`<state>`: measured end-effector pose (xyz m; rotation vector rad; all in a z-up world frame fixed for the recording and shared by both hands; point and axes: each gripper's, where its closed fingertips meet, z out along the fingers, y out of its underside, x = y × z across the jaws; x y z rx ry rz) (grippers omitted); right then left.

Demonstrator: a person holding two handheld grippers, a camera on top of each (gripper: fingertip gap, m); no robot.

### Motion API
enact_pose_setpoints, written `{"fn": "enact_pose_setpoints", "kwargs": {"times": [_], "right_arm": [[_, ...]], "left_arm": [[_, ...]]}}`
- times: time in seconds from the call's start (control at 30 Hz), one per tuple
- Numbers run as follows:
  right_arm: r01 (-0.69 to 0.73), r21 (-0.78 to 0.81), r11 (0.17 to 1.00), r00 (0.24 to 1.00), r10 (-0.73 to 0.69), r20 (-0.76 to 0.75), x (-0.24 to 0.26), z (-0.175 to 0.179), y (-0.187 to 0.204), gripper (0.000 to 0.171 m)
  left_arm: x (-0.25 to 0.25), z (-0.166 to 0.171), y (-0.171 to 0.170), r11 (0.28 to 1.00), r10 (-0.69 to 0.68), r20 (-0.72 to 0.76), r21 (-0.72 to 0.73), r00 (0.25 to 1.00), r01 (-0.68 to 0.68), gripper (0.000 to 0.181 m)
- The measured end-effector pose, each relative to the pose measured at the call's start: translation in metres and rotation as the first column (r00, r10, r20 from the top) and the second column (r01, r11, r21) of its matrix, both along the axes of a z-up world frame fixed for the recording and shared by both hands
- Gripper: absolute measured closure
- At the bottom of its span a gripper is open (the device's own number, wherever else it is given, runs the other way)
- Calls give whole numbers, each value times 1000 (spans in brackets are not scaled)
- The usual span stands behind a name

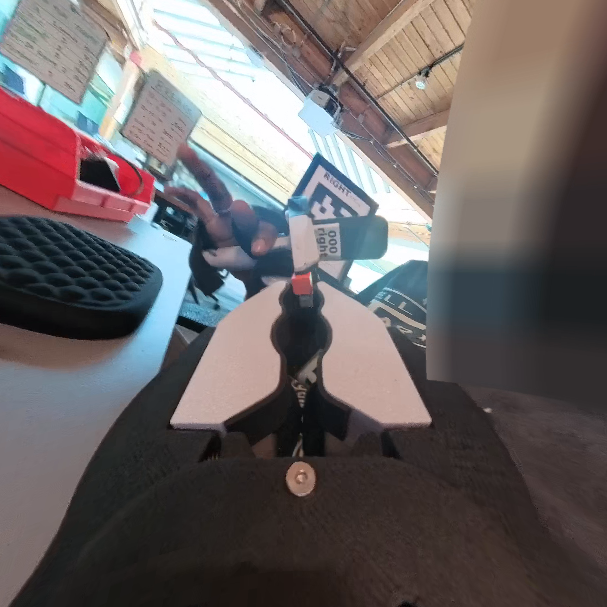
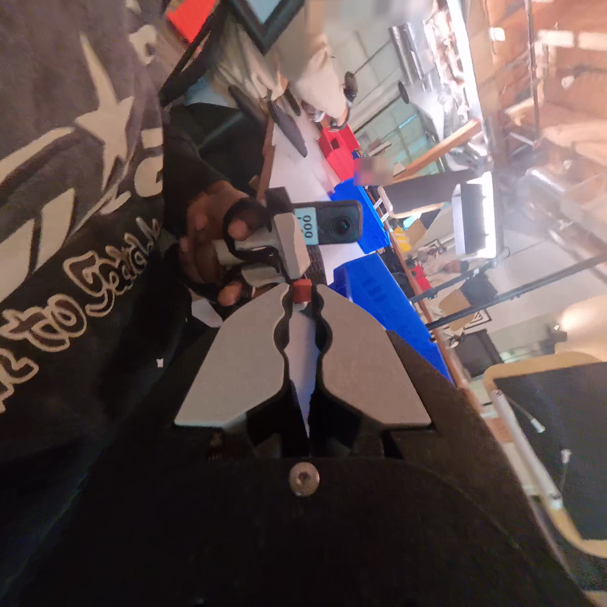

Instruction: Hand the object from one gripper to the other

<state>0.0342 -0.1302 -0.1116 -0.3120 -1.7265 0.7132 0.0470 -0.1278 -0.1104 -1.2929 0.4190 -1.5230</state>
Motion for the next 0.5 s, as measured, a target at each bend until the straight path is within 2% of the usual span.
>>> {"fn": "enact_pose_setpoints", "kwargs": {"times": [0.07, 0.13, 0.23, 0.3, 0.4, 0.47, 0.5], "right_arm": [[16, -173, 985, 999, -11, 30, -1, 8, 8, 161], [34, -399, 917, 995, 7, 101, -1, 15, 16, 161], [61, -685, 726, 978, 94, 187, 1, 24, 23, 160], [125, -822, 556, 945, 187, 270, 2, 21, 24, 160], [234, -930, 284, 847, 409, 338, 5, 15, 16, 161], [283, -946, 158, 791, 520, 323, 6, 14, 11, 161], [291, -948, 131, 785, 533, 315, 4, 12, 11, 161]], "left_arm": [[-9, 9, 6, 987, 134, 1, 90, 991, -133, 153], [-20, 17, 9, 925, 306, -34, 245, 951, -289, 143], [-30, 25, 10, 714, 575, -85, 537, 814, -449, 140], [-27, 25, 7, 564, 693, -118, 704, 712, -432, 139], [-17, 16, 7, 373, 821, -153, 873, 550, -313, 141], [-10, 11, 6, 293, 863, -156, 929, 481, -224, 143], [-6, 9, 5, 273, 870, -154, 942, 469, -197, 145]]}}
